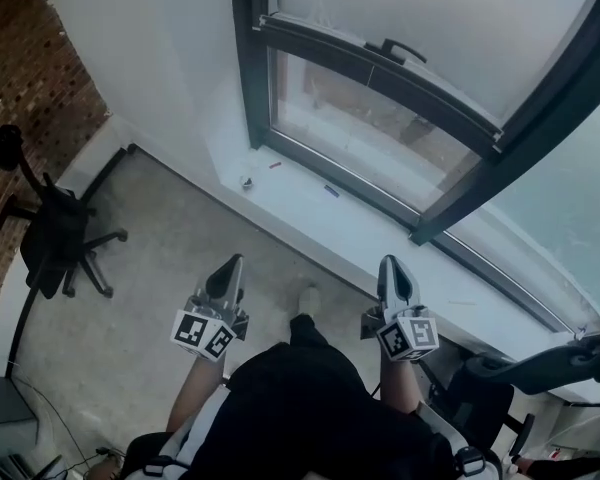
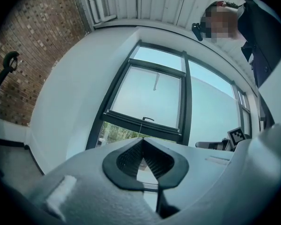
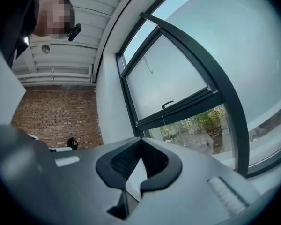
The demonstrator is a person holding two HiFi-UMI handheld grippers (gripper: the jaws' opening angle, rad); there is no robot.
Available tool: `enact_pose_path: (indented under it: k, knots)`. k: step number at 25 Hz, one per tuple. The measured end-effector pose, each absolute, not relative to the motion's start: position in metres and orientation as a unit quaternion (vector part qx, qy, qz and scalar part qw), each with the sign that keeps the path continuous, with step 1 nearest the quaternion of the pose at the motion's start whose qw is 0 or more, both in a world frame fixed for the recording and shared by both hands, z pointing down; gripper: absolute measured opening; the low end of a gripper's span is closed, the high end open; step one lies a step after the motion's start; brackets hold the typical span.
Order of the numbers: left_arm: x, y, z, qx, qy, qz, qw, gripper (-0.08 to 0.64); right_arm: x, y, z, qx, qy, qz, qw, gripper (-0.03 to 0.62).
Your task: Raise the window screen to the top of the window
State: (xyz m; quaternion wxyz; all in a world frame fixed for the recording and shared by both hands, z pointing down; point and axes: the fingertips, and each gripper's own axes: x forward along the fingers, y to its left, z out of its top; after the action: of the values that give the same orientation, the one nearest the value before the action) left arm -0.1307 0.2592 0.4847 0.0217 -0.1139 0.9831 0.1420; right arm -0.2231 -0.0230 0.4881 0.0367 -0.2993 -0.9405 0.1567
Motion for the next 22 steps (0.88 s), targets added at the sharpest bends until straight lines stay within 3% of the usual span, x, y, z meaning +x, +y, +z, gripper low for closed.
enact_pose_path:
  k: [9,22]
  knots:
    - [-0.235,0.274,0.447,-0.114,0.988,0.103,0.034,0.002,-0.337,0.013,0.458,-0.332,-0.929,0.165,-0.008,0.006]
    - [-0.368,0.221,0.434,-0.170,0.981,0.086,0.024,0.002,-0.434,-0.056,0.467,-0.271,-0.945,0.182,-0.006,0.006]
